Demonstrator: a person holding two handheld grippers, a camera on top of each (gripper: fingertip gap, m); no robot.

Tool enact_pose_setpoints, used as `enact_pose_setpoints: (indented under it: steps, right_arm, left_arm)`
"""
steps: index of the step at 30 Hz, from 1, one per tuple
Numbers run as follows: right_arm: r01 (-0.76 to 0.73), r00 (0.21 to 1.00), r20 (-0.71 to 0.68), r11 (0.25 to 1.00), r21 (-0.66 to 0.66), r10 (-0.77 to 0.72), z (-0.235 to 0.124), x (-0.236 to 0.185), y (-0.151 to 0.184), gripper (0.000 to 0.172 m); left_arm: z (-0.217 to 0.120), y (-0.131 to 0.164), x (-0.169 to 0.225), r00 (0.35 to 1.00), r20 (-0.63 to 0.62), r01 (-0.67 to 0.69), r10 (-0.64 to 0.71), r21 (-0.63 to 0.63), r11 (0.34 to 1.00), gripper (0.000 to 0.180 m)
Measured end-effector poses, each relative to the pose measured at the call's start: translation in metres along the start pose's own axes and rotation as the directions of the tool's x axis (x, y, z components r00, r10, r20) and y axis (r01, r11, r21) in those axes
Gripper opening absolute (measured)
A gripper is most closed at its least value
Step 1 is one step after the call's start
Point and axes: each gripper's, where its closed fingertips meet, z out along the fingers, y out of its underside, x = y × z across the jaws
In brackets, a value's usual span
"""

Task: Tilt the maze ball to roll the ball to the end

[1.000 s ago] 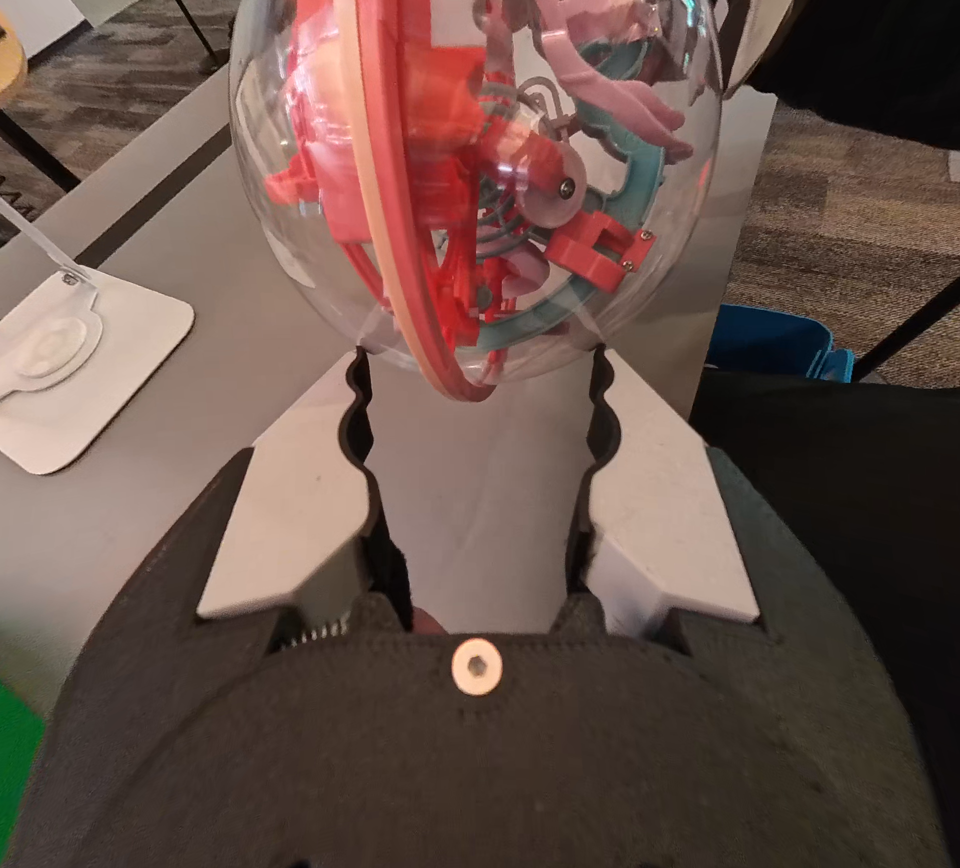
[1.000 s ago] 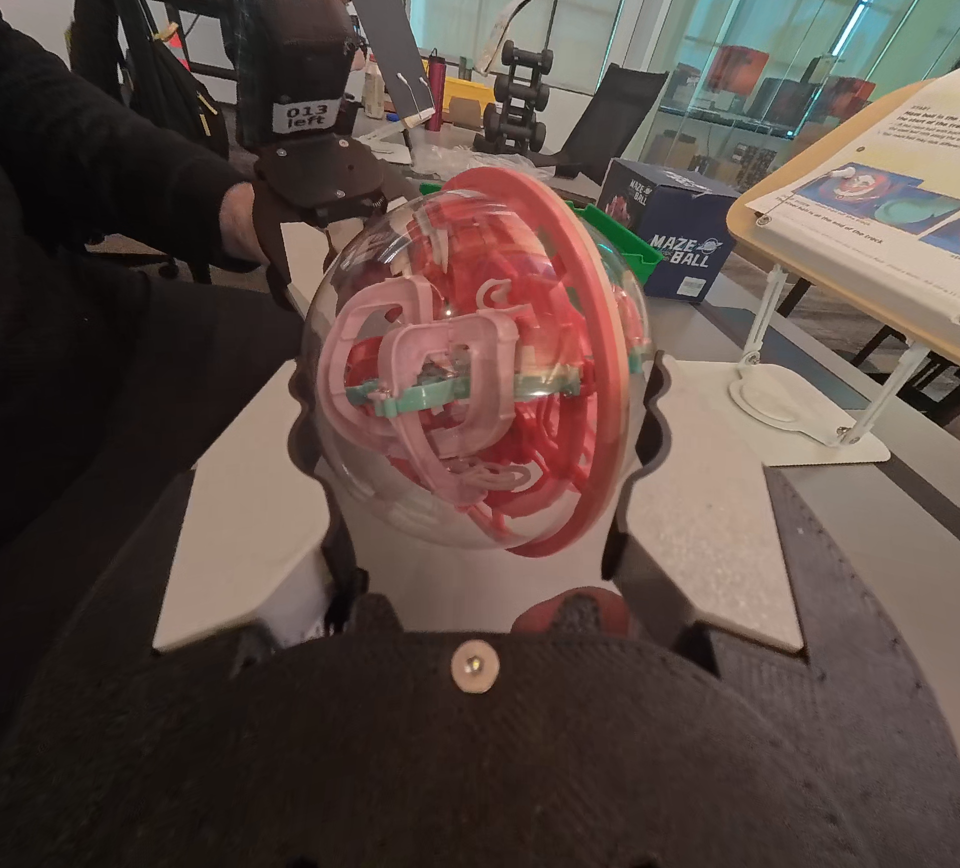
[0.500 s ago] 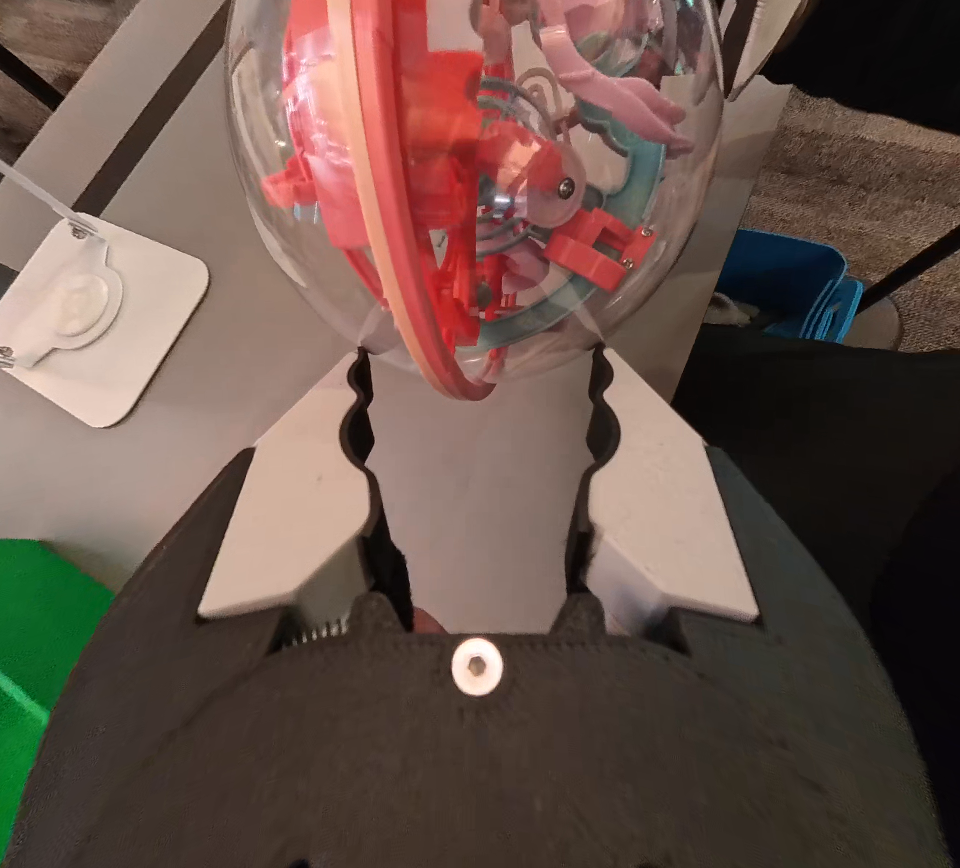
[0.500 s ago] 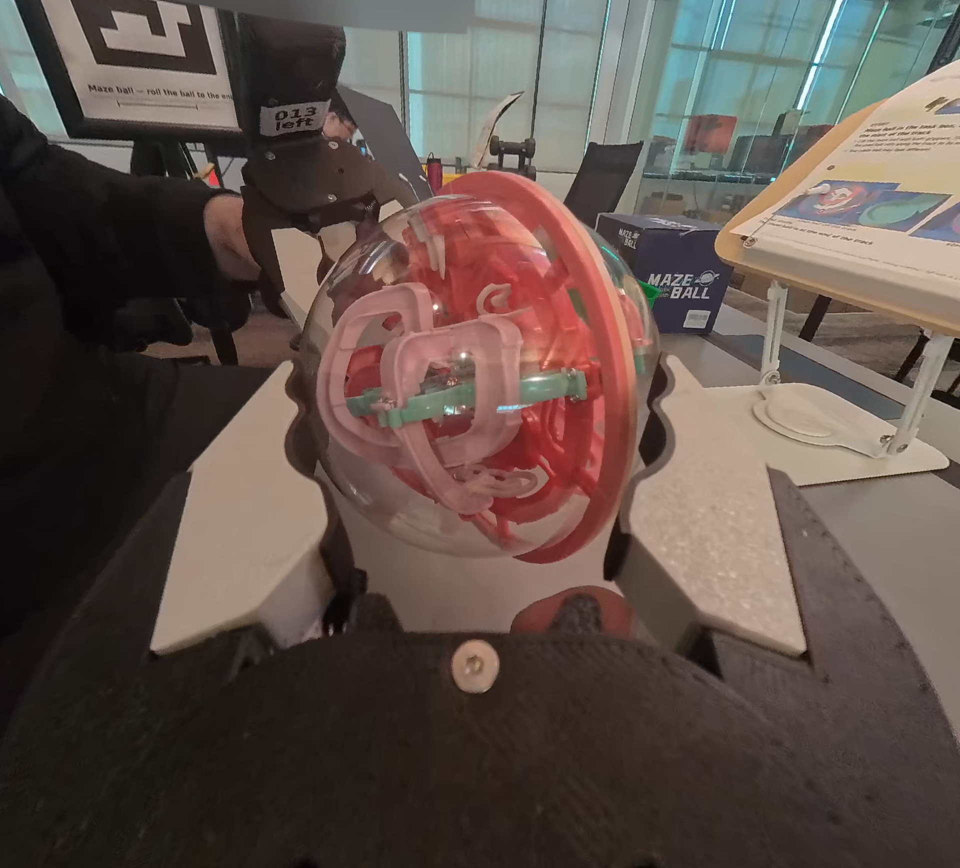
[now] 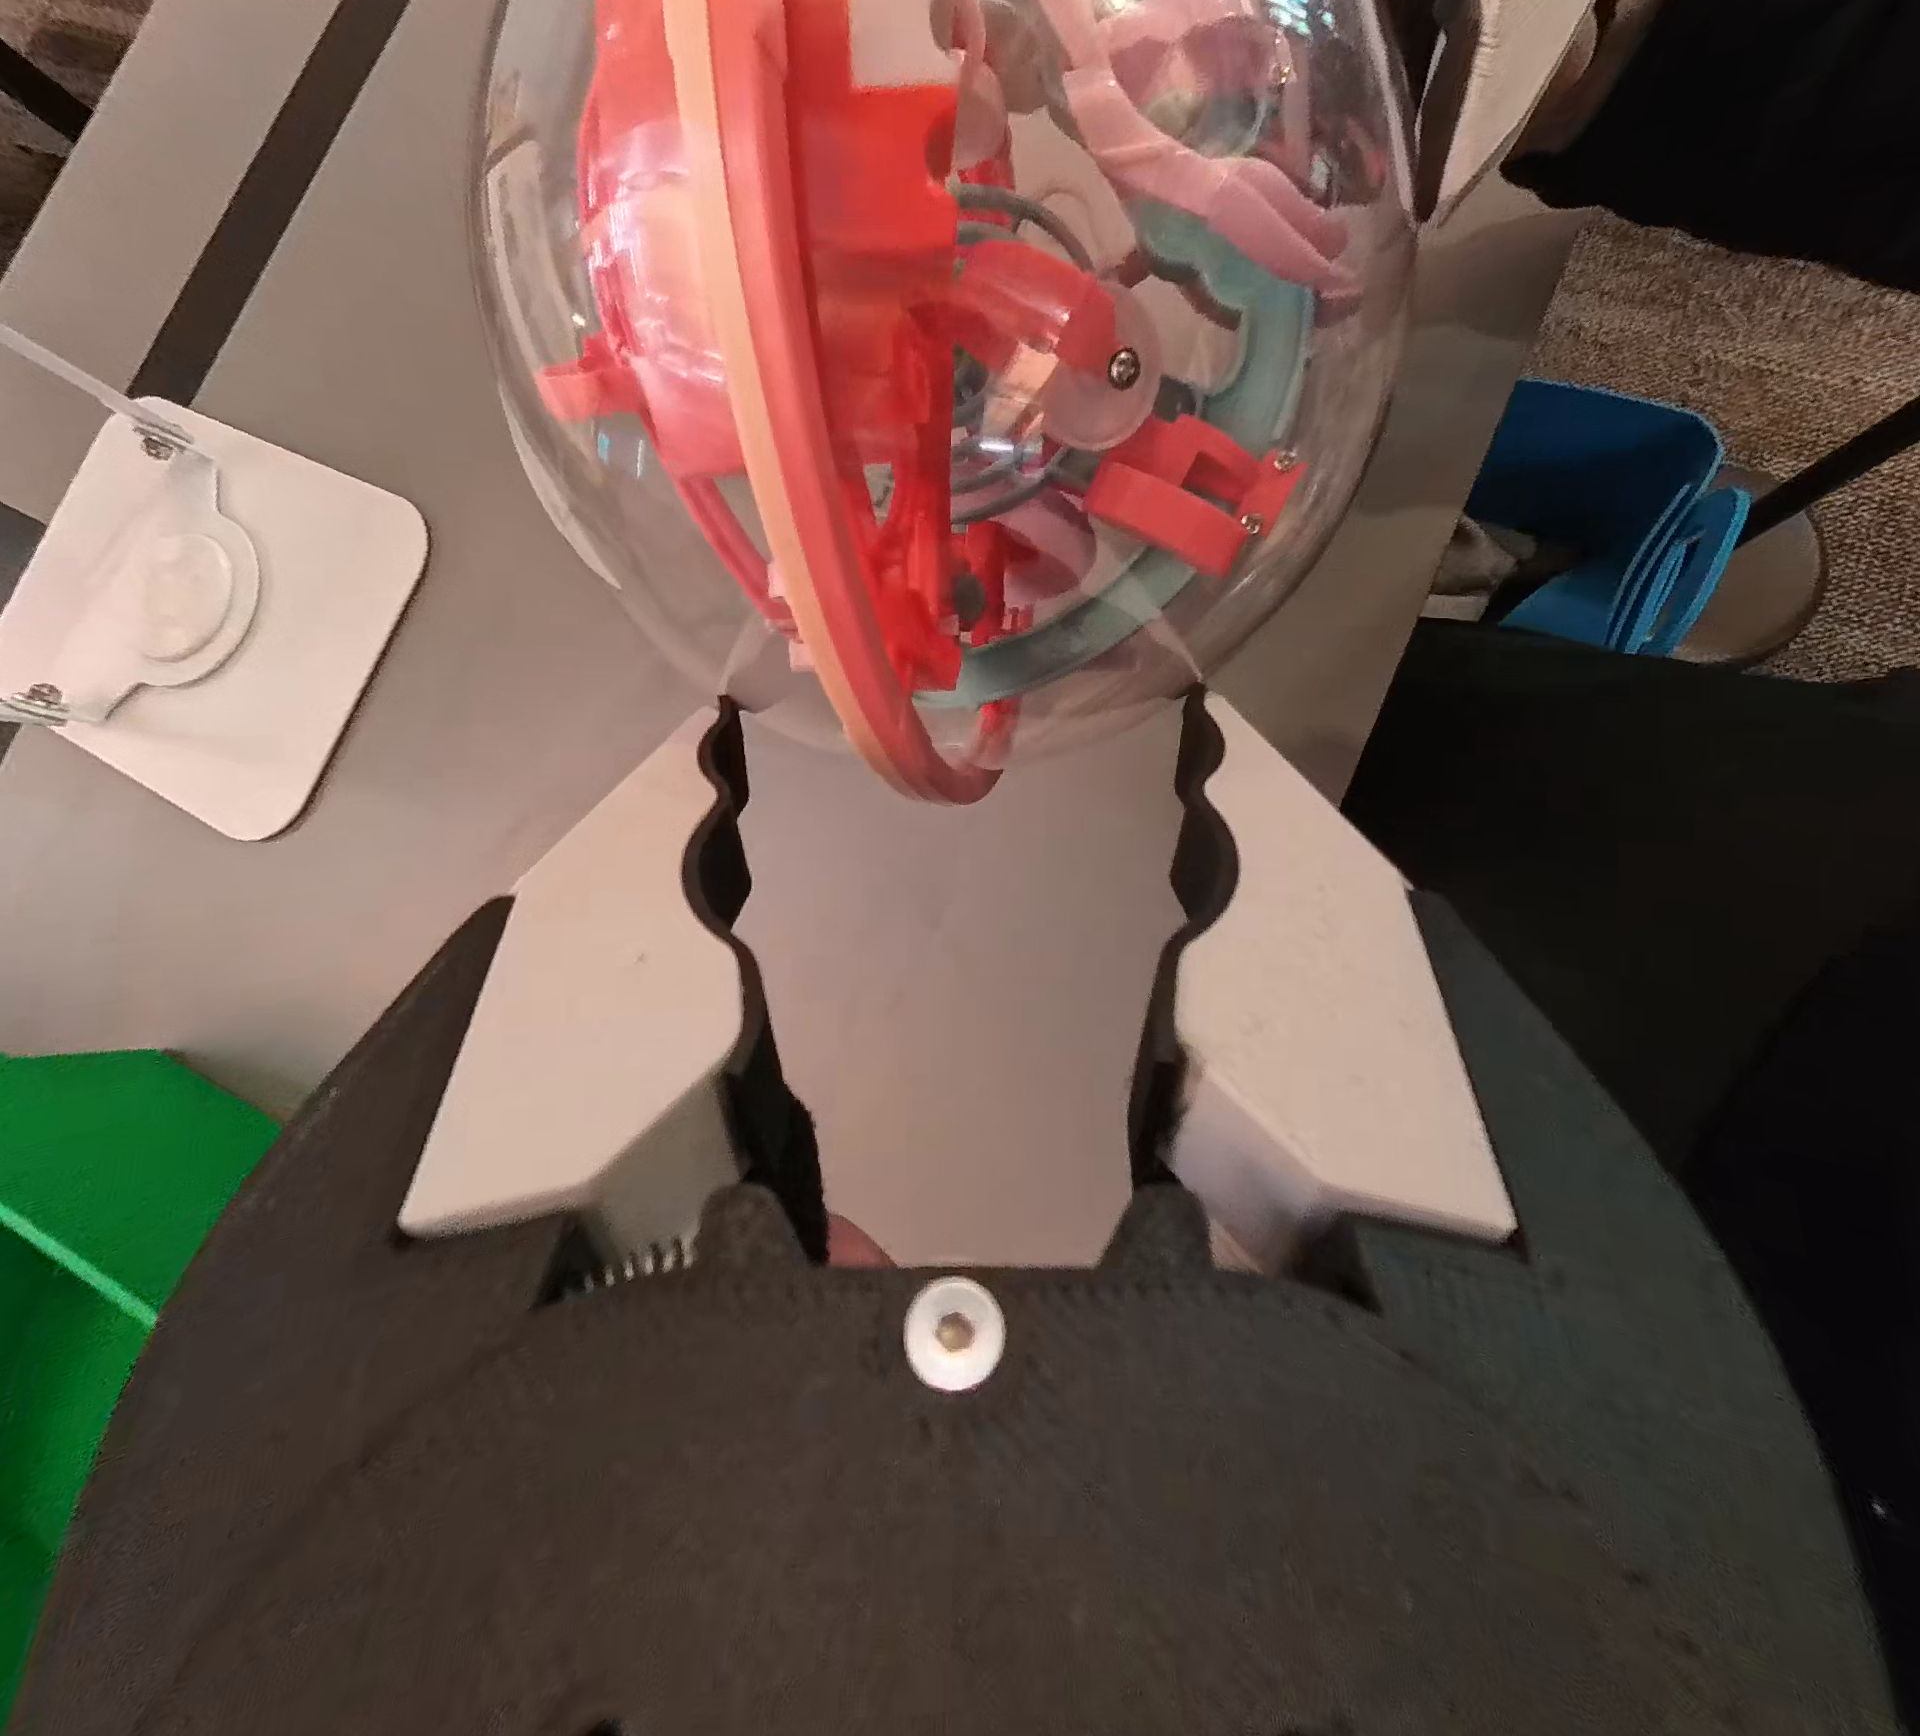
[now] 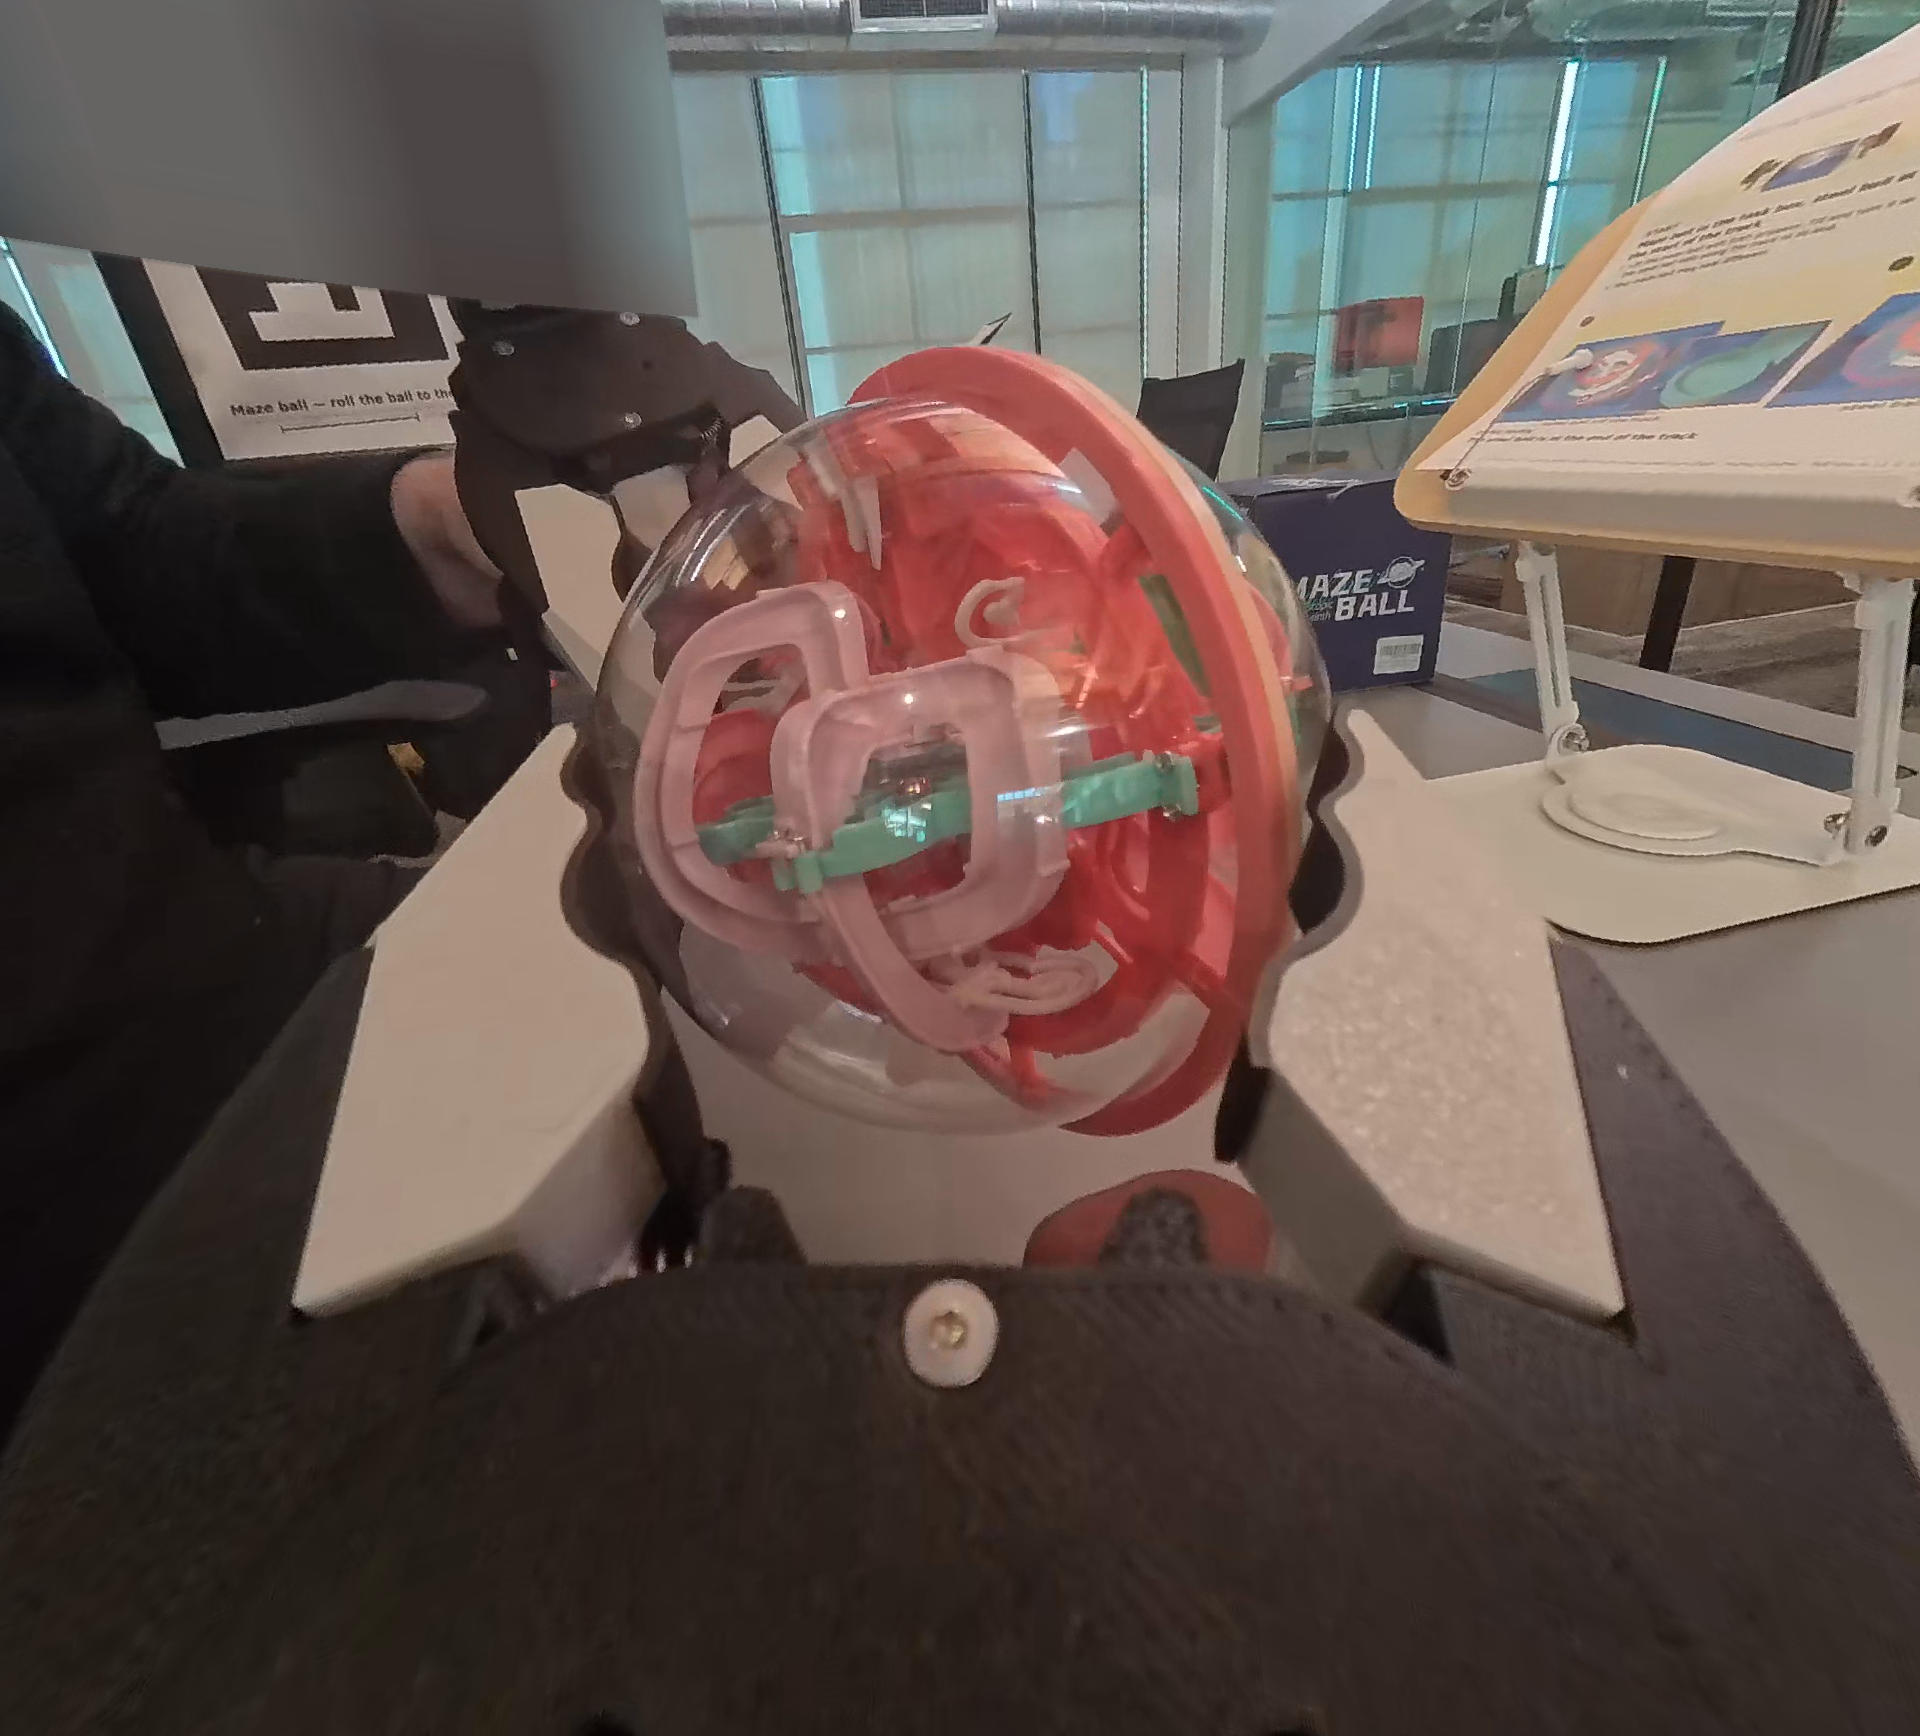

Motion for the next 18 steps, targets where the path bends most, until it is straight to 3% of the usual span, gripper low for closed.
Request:
enact_pose_setpoints:
  steps: [18]
  right_arm:
    - [0.040, 0.999, -0.021, 0.996, 0.077, -0.039, 0.004, 0.005, -0.011, 0.132]
  left_arm:
    - [-0.017, -0.016, -0.016, 0.988, 0.068, -0.130, 0.137, -0.103, 0.986, 0.082]
